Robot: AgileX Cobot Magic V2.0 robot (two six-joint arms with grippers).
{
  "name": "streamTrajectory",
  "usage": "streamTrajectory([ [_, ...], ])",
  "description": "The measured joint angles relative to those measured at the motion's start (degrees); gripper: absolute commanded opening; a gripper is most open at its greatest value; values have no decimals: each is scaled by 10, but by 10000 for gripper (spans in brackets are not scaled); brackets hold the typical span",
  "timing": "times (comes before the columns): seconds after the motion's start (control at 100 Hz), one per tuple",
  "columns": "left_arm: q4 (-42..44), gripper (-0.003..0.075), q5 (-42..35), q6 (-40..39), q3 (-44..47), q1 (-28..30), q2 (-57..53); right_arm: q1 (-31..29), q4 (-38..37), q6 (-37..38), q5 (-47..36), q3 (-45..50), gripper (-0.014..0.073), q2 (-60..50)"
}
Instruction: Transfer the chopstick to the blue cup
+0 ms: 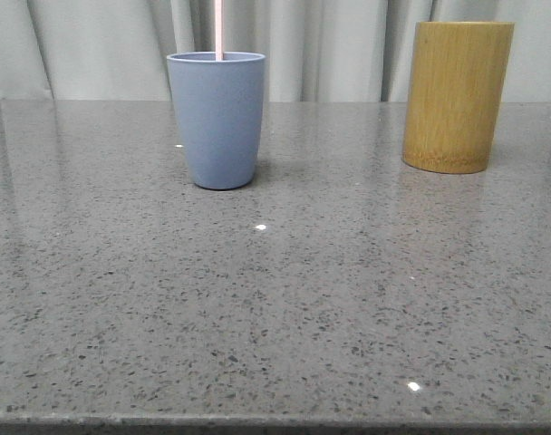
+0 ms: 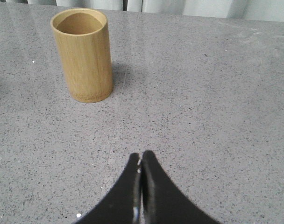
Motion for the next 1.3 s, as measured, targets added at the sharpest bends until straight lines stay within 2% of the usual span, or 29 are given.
streamTrajectory([
  [0.44,1,-19,-1,0,0,0,0,0,0,0,0,0,-67,0],
  [0.55,6,-19,-38,0,21,0,-18,0,0,0,0,0,-67,0],
  [0.79,-10,-19,-225,0,165,0,-173,0,-1,0,0,0,-67,0],
  [1.12,-11,-19,-344,0,391,0,-418,0,-1,0,0,0,-67,0],
  [1.3,-10,-19,-375,0,426,0,-465,0,-1,0,0,0,-67,0],
])
